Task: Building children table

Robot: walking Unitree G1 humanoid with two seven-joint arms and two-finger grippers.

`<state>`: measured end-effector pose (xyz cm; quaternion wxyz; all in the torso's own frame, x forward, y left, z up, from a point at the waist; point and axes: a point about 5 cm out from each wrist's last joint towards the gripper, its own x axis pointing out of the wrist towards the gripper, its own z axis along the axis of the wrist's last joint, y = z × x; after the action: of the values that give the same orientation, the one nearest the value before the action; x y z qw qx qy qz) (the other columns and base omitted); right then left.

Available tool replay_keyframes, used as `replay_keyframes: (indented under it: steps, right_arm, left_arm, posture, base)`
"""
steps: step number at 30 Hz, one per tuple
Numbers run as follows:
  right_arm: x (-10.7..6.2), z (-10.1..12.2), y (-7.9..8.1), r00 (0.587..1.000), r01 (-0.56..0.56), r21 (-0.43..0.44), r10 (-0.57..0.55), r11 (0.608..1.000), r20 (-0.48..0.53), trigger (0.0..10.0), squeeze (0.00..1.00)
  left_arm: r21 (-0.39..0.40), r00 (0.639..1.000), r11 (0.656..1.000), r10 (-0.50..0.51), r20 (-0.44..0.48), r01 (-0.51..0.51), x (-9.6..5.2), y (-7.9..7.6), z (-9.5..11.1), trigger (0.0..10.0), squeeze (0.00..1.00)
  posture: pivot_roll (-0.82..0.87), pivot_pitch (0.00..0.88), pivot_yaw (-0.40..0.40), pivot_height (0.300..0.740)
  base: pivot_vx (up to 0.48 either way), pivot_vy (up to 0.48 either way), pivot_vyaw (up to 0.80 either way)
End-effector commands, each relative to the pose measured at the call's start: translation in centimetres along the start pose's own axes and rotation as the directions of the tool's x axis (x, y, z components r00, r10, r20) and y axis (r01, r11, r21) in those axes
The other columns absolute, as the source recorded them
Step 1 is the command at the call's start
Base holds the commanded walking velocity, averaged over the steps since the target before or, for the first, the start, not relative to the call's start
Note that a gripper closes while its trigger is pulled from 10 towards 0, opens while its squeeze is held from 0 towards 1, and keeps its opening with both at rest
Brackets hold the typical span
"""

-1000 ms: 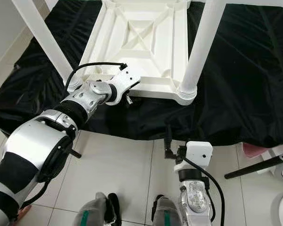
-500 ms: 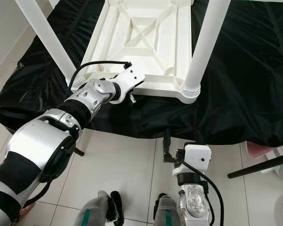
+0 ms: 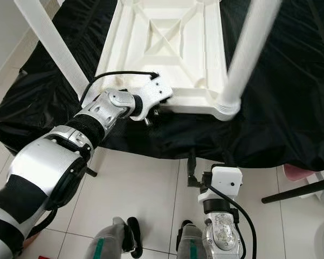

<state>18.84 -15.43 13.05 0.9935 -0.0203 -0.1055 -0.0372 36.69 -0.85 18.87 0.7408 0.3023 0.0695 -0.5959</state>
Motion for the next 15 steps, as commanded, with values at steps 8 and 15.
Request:
replay_keyframes:
  steps: [8, 15]
  right_arm:
    - [-0.1, -0.6, 0.2, 0.999, -0.004, -0.004, 0.004, 1.000, -0.037, 10.0, 0.00]
    - [0.1, -0.7, 0.2, 0.999, -0.010, -0.006, 0.010, 1.000, -0.036, 10.0, 0.00]
  left_arm:
    - [-0.041, 0.954, 0.955, -0.294, -0.055, 0.293, 0.6, -3.5, -3.2, 10.0, 0.00]
    - [-0.001, 0.903, 0.905, -0.425, -0.057, 0.426, 0.8, -5.2, -4.0, 10.0, 0.00]
  posture:
    - [-0.14, 0.201, 0.135, 0.740]
    - [-0.13, 0.202, 0.131, 0.740]
  base:
    - [0.000, 0.000, 0.00]
    - [0.000, 0.000, 0.00]
